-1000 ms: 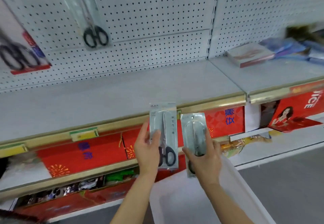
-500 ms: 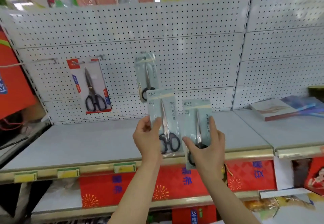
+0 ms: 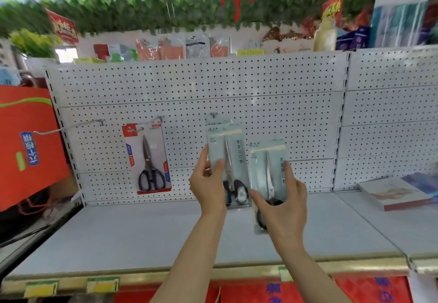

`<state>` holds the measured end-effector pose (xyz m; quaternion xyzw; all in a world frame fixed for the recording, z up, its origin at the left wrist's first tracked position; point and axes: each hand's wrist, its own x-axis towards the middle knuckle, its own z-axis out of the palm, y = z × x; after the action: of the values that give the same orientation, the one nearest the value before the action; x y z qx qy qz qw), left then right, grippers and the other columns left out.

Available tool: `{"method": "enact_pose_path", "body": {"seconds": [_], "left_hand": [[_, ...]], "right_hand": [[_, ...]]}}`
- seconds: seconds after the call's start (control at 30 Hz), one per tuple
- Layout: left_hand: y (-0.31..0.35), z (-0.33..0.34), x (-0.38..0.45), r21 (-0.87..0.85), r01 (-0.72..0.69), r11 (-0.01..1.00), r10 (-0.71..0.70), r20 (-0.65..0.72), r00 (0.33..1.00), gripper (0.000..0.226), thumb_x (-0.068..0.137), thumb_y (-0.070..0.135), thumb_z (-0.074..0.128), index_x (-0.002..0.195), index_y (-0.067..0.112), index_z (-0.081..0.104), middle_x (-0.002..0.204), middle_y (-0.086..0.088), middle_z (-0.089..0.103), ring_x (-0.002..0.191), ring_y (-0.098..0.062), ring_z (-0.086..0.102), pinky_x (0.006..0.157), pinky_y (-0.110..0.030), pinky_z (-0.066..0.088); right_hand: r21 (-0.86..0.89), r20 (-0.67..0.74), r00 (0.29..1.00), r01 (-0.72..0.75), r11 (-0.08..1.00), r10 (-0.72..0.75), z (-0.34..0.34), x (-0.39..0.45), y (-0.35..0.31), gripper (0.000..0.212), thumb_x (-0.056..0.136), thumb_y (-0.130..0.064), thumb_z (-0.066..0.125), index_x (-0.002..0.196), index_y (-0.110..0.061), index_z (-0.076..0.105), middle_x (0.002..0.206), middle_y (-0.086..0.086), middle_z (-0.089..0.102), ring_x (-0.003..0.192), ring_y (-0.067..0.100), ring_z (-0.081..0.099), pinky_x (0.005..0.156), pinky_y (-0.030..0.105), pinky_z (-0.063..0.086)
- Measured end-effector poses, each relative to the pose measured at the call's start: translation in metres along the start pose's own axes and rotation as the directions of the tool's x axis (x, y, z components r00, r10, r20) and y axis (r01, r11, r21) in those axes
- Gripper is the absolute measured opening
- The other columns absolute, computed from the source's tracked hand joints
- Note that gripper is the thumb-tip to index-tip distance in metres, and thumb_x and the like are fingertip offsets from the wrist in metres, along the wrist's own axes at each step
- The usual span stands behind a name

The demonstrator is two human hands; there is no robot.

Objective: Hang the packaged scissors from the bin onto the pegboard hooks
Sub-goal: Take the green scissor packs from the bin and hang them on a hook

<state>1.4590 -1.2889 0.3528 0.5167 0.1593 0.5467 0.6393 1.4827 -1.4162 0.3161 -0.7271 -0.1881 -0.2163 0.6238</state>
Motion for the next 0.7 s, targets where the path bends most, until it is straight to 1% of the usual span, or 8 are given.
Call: {"method": "enact_pose_path", "body": {"seconds": [0.1, 0.17, 0.23, 0.33, 0.43, 0.53, 0.63, 0.7], "left_hand": [[-0.008, 0.008, 0.015, 0.023, -0.011, 1.0, 0.011, 0.001, 1.0, 0.052, 0.085, 0.012, 0.074, 0.132, 0.03, 0.061, 0.08, 0.007, 0.049, 0.067, -0.007, 0.043, 0.065, -0.006, 0.045], [-0.015, 0.012, 0.024, 0.03, -0.012, 0.999, 0.012, 0.005, 1.0, 0.052, 0.085, 0.012, 0.075, 0.132, 0.03, 0.061, 0.08, 0.004, 0.046, 0.069, -0.01, 0.04, 0.064, -0.011, 0.045], [-0.021, 0.016, 0.031, 0.011, -0.006, 1.0, 0.006, 0.007, 1.0, 0.052, 0.085, 0.011, 0.074, 0.132, 0.03, 0.061, 0.076, 0.006, 0.046, 0.064, -0.006, 0.04, 0.064, -0.012, 0.044], [-0.03, 0.02, 0.041, -0.005, -0.001, 1.0, 0.001, 0.016, 1.0, 0.052, 0.086, 0.008, 0.073, 0.133, 0.025, 0.06, 0.074, 0.014, 0.055, 0.053, 0.004, 0.045, 0.06, -0.005, 0.045], [-0.033, 0.023, 0.046, 0.005, -0.009, 1.0, 0.008, 0.011, 1.0, 0.052, 0.087, 0.007, 0.072, 0.134, 0.024, 0.059, 0.08, 0.013, 0.058, 0.054, 0.011, 0.05, 0.059, -0.003, 0.044], [-0.038, 0.022, 0.05, 0.027, -0.019, 0.999, 0.019, -0.009, 1.0, 0.051, 0.087, 0.006, 0.071, 0.134, 0.024, 0.059, 0.08, 0.01, 0.057, 0.052, 0.009, 0.049, 0.054, -0.003, 0.042], [-0.047, 0.021, 0.054, 0.071, -0.034, 0.997, 0.037, -0.036, 0.999, 0.051, 0.087, 0.009, 0.072, 0.132, 0.029, 0.06, 0.082, 0.002, 0.062, 0.053, 0.005, 0.048, 0.058, -0.009, 0.045], [-0.054, 0.022, 0.057, 0.102, -0.039, 0.994, 0.045, -0.052, 0.998, 0.051, 0.087, 0.01, 0.071, 0.132, 0.032, 0.06, 0.081, 0.011, 0.061, 0.057, 0.004, 0.049, 0.062, -0.009, 0.046]], "right_hand": [[-0.004, -0.002, 1.0, 0.001, 1.0, -0.001, 0.008, 0.008, -0.001, 0.099, 0.067, -0.041, 0.083, 0.148, -0.042, 0.026, 0.113, -0.009, 0.039, 0.093, -0.034, 0.033, 0.073, 0.022, 0.034], [-0.012, 0.0, 1.0, 0.009, 1.0, -0.009, 0.013, 0.014, 0.0, 0.099, 0.068, -0.042, 0.083, 0.148, -0.044, 0.025, 0.113, -0.01, 0.039, 0.094, -0.034, 0.033, 0.073, 0.023, 0.035], [-0.014, -0.003, 1.0, 0.015, 1.0, -0.015, 0.019, 0.019, 0.001, 0.098, 0.068, -0.041, 0.083, 0.148, -0.044, 0.025, 0.114, -0.009, 0.039, 0.095, -0.035, 0.031, 0.072, 0.021, 0.034], [-0.032, -0.002, 1.0, 0.021, 0.999, -0.021, 0.026, 0.026, 0.007, 0.098, 0.068, -0.042, 0.082, 0.148, -0.042, 0.025, 0.114, -0.009, 0.039, 0.095, -0.035, 0.031, 0.064, 0.015, 0.032], [-0.023, 0.003, 1.0, 0.019, 1.0, -0.019, 0.032, 0.03, 0.012, 0.099, 0.067, -0.042, 0.082, 0.149, -0.041, 0.026, 0.111, -0.008, 0.04, 0.094, -0.029, 0.036, 0.064, 0.01, 0.033], [-0.02, 0.004, 1.0, 0.026, 0.999, -0.026, 0.037, 0.032, 0.016, 0.099, 0.067, -0.04, 0.083, 0.149, -0.041, 0.026, 0.111, -0.009, 0.04, 0.094, -0.03, 0.035, 0.065, 0.011, 0.033], [-0.025, 0.008, 0.999, 0.042, 0.999, -0.041, 0.041, 0.033, 0.019, 0.098, 0.068, -0.039, 0.082, 0.148, -0.042, 0.025, 0.112, -0.01, 0.04, 0.095, -0.029, 0.036, 0.066, 0.013, 0.034], [-0.035, 0.014, 0.998, 0.055, 0.998, -0.055, 0.043, 0.034, 0.019, 0.099, 0.068, -0.041, 0.082, 0.148, -0.044, 0.024, 0.112, -0.01, 0.04, 0.095, -0.026, 0.039, 0.064, 0.01, 0.035]]}}
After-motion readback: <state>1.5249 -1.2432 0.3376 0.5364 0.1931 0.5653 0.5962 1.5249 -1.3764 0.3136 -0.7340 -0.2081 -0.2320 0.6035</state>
